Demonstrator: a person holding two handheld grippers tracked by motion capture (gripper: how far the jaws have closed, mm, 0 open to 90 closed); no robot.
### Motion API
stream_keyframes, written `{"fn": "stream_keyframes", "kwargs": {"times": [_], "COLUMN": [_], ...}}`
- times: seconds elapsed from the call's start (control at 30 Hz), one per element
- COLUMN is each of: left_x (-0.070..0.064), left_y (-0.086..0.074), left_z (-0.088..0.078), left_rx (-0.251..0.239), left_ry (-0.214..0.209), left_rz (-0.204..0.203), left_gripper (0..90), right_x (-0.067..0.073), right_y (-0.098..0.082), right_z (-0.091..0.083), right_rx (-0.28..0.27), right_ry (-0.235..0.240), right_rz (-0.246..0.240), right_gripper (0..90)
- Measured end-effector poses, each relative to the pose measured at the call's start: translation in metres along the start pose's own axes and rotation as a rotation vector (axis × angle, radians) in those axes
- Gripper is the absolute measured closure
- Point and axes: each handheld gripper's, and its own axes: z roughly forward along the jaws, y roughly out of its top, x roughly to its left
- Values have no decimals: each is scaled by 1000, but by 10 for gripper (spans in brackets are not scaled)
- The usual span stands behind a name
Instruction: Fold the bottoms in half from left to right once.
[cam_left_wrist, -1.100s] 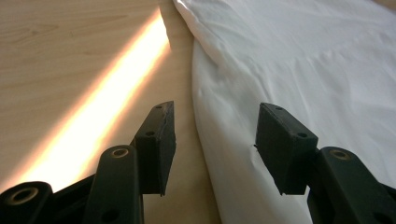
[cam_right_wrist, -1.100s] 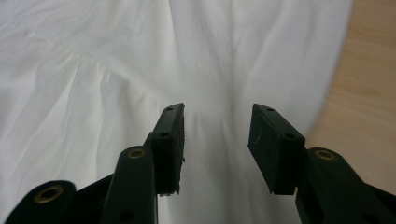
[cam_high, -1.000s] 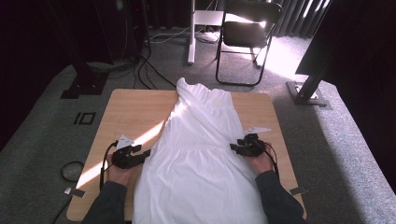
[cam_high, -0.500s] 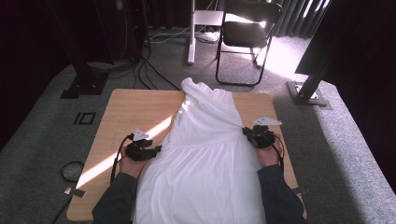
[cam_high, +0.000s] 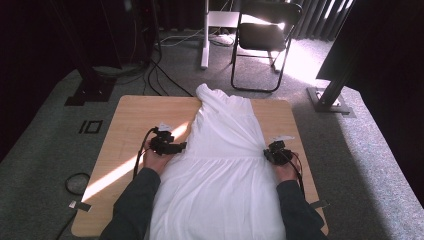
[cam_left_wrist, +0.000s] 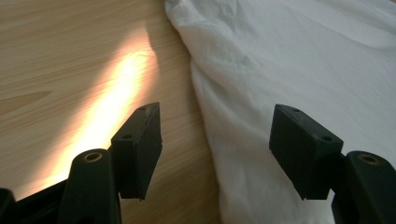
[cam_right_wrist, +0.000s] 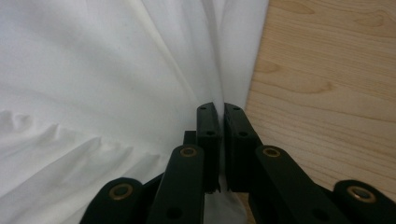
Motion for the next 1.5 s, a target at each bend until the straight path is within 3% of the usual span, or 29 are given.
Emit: {"fn": "stream_keyframes", "kwargs": {"times": [0.1,0.17,0.2,0.23,0.27,0.3,0.4,0.53,0.63,0.77,0.87,1.0,1.17,1.23,1.27,1.33,1.4,1.5], "left_x": [-11,-15,-16,-16,-16,-15,-19,-17,-9,-6,-13,-24,-42,-45,-44,-37,-29,-23], "left_y": [2,0,-1,-3,-3,-3,-5,-16,-30,-48,-67,-99,-127,-132,-132,-129,-119,-100], "left_z": [19,27,30,31,30,30,28,18,5,-15,-35,-61,-84,-90,-92,-97,-101,-100], "left_rx": [55,87,105,107,102,102,102,74,46,35,39,36,49,58,50,12,-24,-55], "left_ry": [12,54,69,83,81,67,78,95,88,102,122,107,82,72,68,67,49,53], "left_rz": [38,63,69,66,56,47,82,109,87,85,120,124,142,140,130,102,73,92], "left_gripper": [328,331,418,418,480,600,810,860,861,862,862,861,858,835,787,632,567,525], "right_x": [-2,-2,-2,-2,-2,-3,-3,0,4,23,41,55,70,73,74,74,72,70], "right_y": [-1,-1,-1,-1,-1,-2,-4,-7,-10,-18,-30,-53,-78,-83,-83,-82,-75,-54], "right_z": [0,0,1,1,1,1,1,0,-2,-9,-19,-37,-57,-63,-64,-65,-66,-67], "right_rx": [-4,-7,-11,-11,-14,-17,-29,-46,-50,-47,-53,-65,-62,-52,-41,-25,-52,-106], "right_ry": [9,11,12,12,14,15,20,24,42,66,68,128,154,163,170,191,197,213], "right_rz": [1,0,3,3,11,15,30,29,20,-36,-93,-84,-97,-104,-103,-111,-118,-112], "right_gripper": [850,848,847,847,846,846,846,845,844,844,844,845,846,846,840,746,624,551]}}
